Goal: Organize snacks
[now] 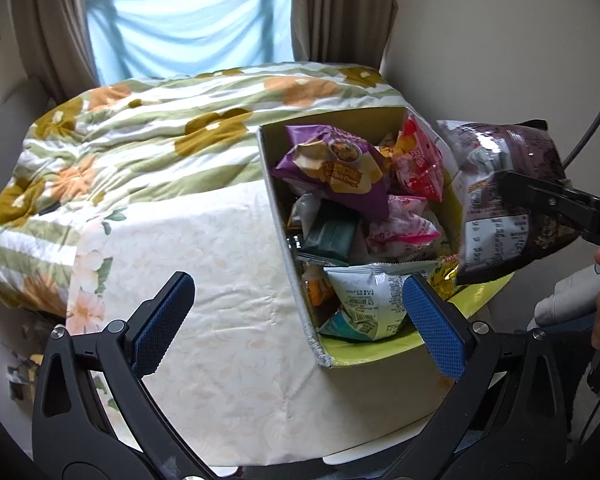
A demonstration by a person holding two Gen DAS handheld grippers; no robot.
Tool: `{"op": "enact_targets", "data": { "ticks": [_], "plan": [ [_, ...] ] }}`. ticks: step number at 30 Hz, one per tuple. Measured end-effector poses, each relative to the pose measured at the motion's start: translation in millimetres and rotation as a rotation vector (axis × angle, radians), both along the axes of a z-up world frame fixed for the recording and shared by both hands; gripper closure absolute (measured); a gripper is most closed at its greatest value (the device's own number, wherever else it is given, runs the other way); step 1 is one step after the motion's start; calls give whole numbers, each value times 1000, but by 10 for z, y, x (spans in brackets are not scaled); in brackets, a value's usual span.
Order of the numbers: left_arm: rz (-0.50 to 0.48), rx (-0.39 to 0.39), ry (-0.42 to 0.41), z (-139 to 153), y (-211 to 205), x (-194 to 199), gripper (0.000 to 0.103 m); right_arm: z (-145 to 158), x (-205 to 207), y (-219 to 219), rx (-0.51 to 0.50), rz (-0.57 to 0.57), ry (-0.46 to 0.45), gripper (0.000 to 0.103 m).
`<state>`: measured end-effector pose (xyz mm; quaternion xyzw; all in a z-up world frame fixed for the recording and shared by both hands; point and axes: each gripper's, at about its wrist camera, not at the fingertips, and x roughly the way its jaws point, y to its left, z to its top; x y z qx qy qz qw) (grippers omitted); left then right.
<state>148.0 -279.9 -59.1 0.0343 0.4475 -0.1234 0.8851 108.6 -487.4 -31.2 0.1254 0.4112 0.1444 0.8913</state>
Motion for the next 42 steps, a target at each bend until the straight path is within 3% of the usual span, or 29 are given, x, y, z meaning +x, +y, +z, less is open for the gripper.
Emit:
{"op": "enact_targets", "data": {
  "ticks": [6,7,10,16,21,23,27,33,42],
  "plan": [
    [49,4,13,24,80,33,0,-220,345,120,33,58,49,43],
    [55,8,10,32,95,20,0,-264,381,130,41,66,58,38],
    [73,30,2,45,159,-52,0,-342,421,132,-13,28,85,4],
    [99,18,-6,46,408,-254,0,-293,145,106,-139,-72,69,4],
    [100,-10,-35,185,624,-334,0,-120,-110,225,-168,-116,20,4],
    [93,-26,-71,315,709,-395,0,30,-233,291,-183,-141,-11,4],
    [115,16,-158,622,854,-537,0,336,-456,504,-232,-175,-76,4],
    [144,30,-322,1066,1124,-1003,0,717,-913,859,-279,-211,-190,4],
    [178,28,-397,1190,1355,-1581,0,840,-1358,1226,-298,-229,-240,4]
  ]
}}
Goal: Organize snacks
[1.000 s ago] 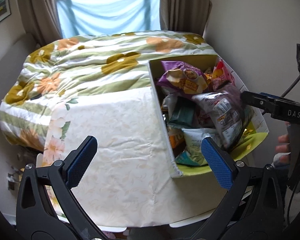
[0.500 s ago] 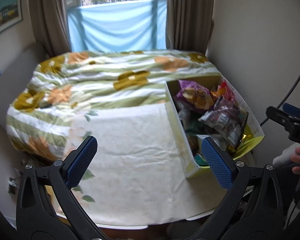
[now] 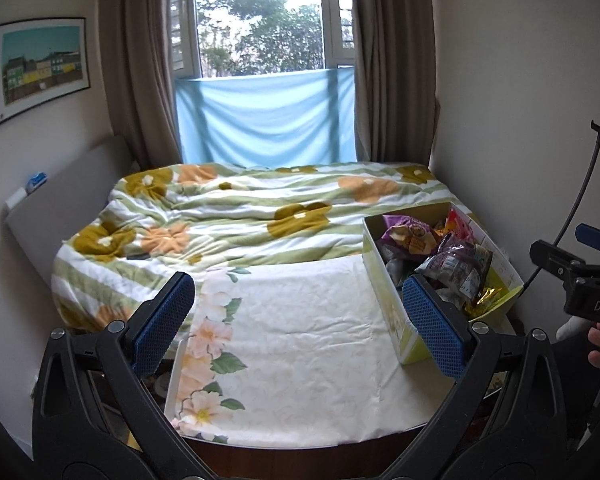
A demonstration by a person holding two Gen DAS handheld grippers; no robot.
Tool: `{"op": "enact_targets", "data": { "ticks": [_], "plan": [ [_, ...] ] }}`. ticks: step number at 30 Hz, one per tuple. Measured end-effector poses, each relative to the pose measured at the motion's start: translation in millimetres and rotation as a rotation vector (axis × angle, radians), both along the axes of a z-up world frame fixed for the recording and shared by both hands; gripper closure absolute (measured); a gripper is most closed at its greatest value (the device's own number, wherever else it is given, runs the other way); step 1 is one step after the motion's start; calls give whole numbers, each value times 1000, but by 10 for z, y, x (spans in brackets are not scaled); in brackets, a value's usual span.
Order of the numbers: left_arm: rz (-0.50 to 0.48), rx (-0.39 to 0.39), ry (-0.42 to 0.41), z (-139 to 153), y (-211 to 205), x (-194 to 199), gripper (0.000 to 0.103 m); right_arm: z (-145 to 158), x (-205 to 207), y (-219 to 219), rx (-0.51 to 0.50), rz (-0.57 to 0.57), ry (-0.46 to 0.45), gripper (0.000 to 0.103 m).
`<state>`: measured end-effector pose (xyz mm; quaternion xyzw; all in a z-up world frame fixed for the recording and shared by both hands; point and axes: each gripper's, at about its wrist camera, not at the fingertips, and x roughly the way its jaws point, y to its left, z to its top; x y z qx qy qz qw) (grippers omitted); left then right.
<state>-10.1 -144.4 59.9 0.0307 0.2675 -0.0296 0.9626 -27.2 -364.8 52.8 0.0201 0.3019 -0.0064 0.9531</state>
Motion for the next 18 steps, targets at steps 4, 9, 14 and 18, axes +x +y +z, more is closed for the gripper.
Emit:
{"op": "enact_targets", "data": {
  "ticks": [4,9,14,18],
  "plan": [
    [0,-26,-6,8,59,-123,0,-27,-92,97,-5,3,2,4],
    [5,-37,1,-26,67,-173,0,-30,-194,121,-1,-11,0,4],
    [-1,-39,-4,-24,49,-190,0,-20,-241,109,-3,-15,-2,4],
    [-2,-38,-6,-25,25,-199,0,-18,-244,100,-1,-17,-4,4]
  ]
}}
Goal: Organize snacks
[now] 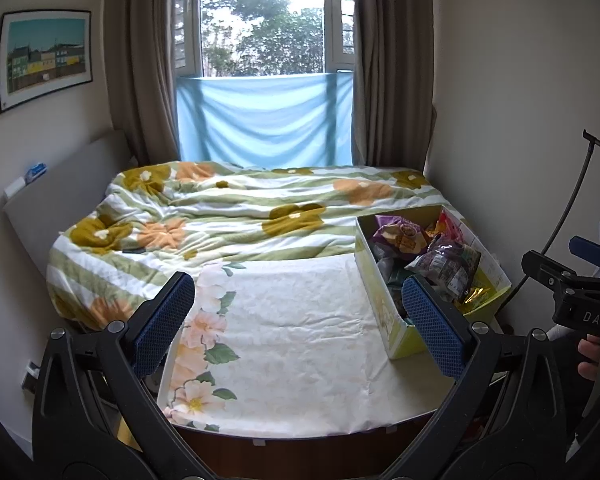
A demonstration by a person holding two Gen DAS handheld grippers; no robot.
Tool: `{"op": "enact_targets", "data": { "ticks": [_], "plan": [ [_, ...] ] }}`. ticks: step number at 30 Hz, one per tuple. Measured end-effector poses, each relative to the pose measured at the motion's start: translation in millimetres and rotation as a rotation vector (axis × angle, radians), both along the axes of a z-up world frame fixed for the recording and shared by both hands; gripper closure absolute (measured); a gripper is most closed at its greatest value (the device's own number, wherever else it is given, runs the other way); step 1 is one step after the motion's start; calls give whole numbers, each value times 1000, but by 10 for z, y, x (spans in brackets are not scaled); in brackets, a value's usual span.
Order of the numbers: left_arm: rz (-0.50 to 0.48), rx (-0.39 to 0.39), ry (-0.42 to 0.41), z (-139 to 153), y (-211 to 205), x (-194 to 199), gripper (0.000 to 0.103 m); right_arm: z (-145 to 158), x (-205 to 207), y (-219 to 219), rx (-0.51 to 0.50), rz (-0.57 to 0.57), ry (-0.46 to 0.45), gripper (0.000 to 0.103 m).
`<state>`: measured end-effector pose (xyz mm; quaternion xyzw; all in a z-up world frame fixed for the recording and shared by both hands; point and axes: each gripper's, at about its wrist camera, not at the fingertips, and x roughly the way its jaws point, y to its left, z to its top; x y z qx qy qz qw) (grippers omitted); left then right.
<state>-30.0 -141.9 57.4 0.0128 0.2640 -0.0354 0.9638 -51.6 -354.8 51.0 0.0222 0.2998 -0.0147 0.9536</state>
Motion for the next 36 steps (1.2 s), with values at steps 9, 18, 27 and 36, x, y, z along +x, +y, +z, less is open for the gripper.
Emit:
{"op": "enact_targets", "data": {
  "ticks": [9,18,27,36],
  "plan": [
    [-1,7,-11,17,-73,-12,0,-3,-5,-9,2,0,0,4],
    [5,2,-4,8,-91,-1,0,-26,-13,-27,5,3,7,4],
    [-9,-10,-9,-19,-82,-19,0,-25,-13,-41,5,3,7,4],
    [-9,-2,0,-50,-58,6,0,-19,-3,-28,8,-8,9,4]
  ]
}}
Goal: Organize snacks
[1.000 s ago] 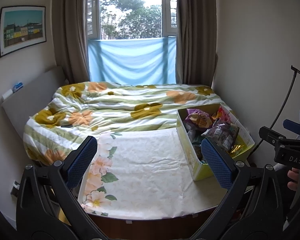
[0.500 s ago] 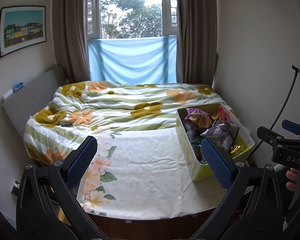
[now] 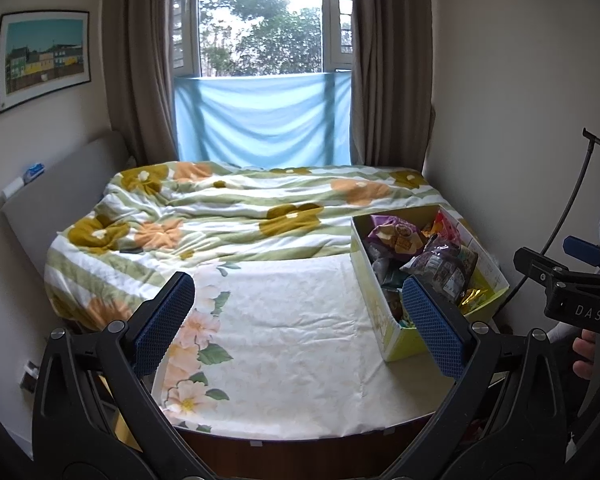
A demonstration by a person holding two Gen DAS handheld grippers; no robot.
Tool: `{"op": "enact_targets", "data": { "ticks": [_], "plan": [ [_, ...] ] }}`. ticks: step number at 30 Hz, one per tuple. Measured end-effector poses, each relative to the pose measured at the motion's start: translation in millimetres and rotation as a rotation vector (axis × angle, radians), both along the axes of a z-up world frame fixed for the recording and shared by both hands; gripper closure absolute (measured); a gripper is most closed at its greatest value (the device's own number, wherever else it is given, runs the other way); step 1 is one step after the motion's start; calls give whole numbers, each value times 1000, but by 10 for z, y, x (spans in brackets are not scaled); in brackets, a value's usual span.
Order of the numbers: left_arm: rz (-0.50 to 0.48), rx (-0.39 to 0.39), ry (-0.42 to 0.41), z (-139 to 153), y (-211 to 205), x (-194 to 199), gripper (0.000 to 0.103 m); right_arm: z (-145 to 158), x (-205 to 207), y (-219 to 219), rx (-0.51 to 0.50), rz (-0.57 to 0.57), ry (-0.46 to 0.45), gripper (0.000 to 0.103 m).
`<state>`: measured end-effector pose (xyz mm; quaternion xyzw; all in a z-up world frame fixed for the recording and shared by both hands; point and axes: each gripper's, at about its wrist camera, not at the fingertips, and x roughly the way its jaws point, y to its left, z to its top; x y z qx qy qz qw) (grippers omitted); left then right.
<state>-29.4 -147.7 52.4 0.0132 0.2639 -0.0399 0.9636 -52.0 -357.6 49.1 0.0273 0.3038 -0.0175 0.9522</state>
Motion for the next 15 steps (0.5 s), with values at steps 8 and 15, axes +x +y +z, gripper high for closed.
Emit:
{"op": "enact_targets", "data": {
  "ticks": [8,15],
  "plan": [
    [43,9,-26,43,90,-39,0,2,10,-10,-2,-4,4,4],
    [37,-9,-42,54,205,-74,0,22,-17,99,2,-16,-3,4]
  ]
}}
